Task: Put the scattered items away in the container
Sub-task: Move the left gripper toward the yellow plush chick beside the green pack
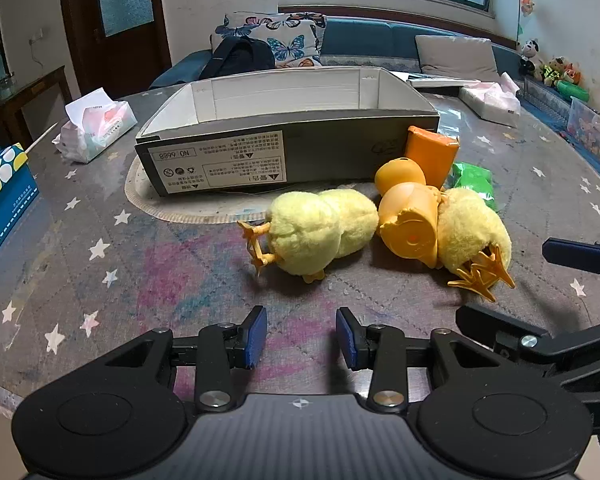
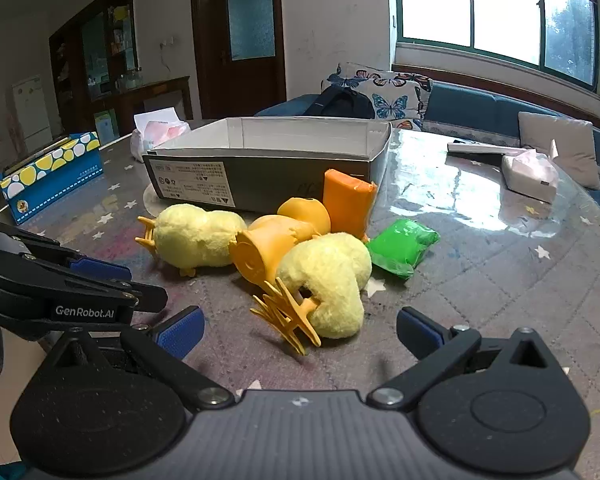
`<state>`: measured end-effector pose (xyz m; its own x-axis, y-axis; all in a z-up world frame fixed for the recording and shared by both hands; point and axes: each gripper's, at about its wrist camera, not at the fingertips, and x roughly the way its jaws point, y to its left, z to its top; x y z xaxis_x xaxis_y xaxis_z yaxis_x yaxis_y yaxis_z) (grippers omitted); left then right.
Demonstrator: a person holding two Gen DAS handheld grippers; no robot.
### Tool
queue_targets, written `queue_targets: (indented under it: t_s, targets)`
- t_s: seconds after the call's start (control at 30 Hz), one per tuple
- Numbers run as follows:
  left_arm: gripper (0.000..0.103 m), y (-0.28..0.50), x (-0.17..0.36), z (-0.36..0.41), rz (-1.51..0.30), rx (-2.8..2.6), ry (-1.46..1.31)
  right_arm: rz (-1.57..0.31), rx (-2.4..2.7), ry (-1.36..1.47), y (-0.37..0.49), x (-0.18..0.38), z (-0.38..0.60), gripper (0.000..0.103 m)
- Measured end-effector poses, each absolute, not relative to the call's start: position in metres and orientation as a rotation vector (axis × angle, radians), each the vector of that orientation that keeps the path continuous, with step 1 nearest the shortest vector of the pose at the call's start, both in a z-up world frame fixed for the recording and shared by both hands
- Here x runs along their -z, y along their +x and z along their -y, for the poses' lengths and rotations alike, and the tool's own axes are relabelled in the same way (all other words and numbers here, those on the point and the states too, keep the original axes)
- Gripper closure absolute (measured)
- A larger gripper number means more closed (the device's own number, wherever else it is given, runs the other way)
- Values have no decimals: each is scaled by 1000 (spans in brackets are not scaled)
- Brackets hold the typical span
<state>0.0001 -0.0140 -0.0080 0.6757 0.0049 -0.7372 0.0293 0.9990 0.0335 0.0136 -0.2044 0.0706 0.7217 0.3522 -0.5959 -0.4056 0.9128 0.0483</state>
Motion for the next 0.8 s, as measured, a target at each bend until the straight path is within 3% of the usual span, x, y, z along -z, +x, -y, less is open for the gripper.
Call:
queue_targets:
  t_s: [0.8]
  targets:
    - [62,17,12,20,-860,53,35,-702,-395,-93,25,-60,206,0]
